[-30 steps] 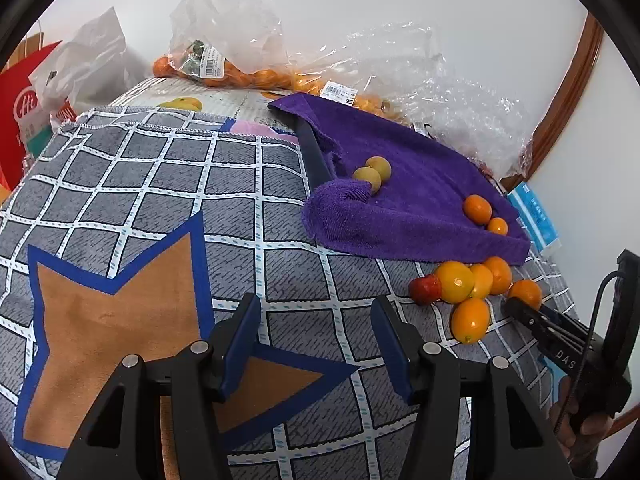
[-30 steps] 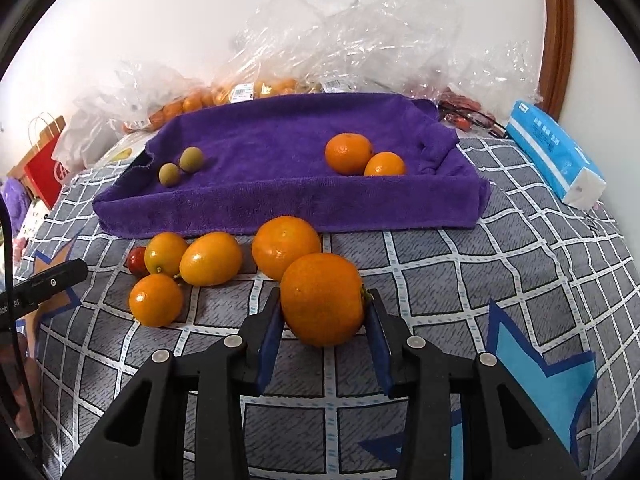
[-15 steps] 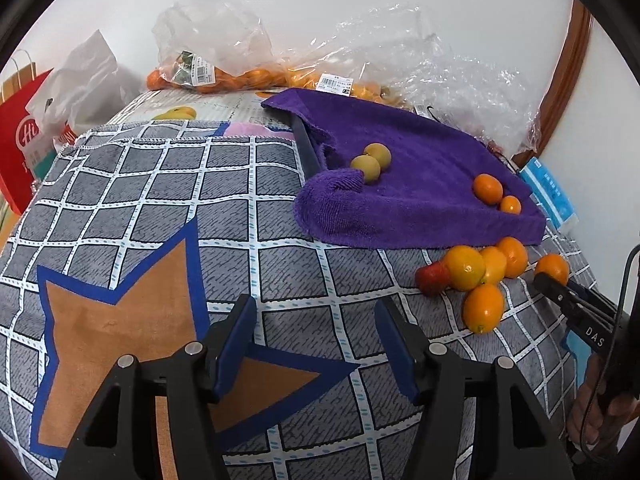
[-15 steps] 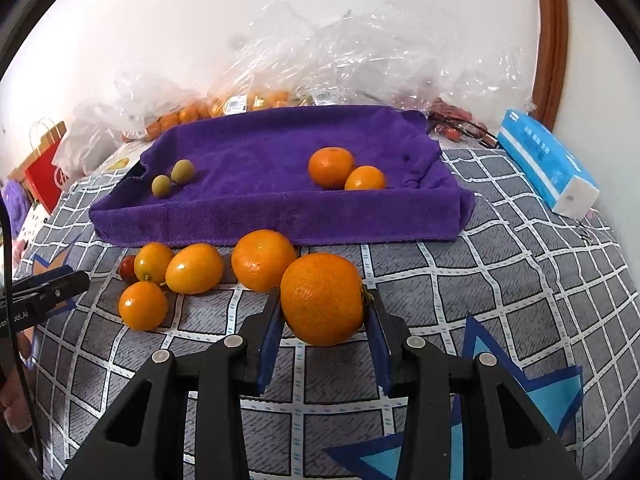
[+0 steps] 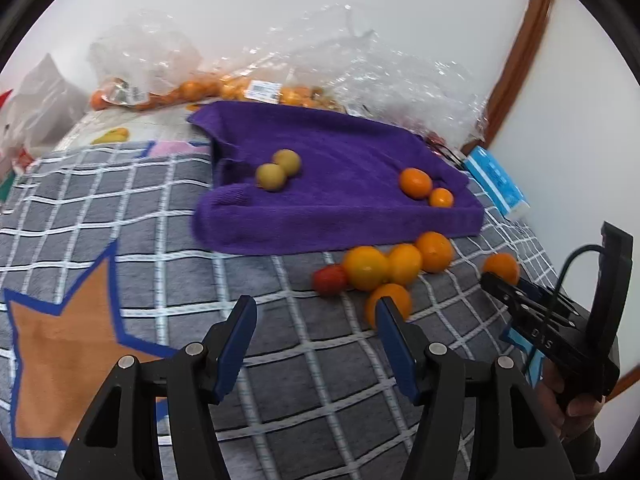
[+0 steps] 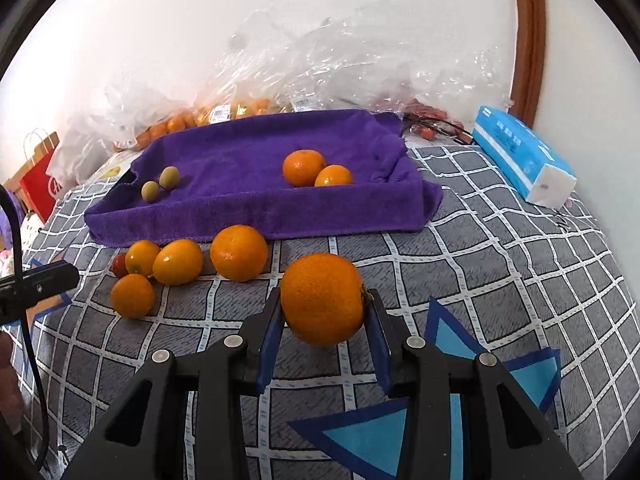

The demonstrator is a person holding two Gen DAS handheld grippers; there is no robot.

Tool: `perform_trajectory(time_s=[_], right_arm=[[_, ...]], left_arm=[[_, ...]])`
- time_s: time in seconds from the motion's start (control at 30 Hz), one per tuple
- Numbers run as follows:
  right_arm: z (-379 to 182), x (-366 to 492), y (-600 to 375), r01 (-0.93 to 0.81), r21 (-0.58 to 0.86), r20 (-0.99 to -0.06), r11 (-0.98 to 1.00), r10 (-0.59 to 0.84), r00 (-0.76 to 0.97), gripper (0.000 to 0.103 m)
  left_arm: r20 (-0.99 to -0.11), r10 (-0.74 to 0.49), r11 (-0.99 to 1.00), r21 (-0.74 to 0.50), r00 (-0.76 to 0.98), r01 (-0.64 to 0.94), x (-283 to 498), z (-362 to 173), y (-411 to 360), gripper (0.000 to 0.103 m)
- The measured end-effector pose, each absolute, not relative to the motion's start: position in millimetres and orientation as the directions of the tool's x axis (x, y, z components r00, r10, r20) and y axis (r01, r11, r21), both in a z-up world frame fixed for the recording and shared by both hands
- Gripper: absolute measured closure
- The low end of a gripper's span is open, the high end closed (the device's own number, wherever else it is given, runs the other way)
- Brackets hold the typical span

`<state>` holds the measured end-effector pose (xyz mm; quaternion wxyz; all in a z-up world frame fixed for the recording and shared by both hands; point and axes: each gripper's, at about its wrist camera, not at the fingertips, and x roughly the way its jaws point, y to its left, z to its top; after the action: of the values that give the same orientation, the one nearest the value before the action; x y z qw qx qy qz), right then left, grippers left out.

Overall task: Organize fruits
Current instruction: 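Grasp the small red fruit with the left tool while the right tool holds the large orange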

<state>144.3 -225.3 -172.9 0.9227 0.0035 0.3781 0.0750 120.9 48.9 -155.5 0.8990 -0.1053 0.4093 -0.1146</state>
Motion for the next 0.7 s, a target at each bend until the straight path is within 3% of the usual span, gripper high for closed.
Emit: perform_trajectory(time_s=[0.17,0.43,0.7], right_arm=[[-174,145,-228,-0.126,0.079,-0.698,0.989,0.145,0.701,0.064],[-175,147,-229,-0.135,0.097,-0.703,0.986,0.164,0.692,0.064],[-179,152,-223,-0.132,0.072,-0.721,0.989,0.143,0.678,0.064]], left_arm=[[-0.746,-0.349,0.934,-0.325,0.567,0.147,129,-170,39,0.044],[-0.723,-0.356,0.932,-0.316,0.592,0.176,129,-174,32,0.044],[-0.696,-0.387,0.917,-0.362,0.605,0.170,127,-173,40,0.078]])
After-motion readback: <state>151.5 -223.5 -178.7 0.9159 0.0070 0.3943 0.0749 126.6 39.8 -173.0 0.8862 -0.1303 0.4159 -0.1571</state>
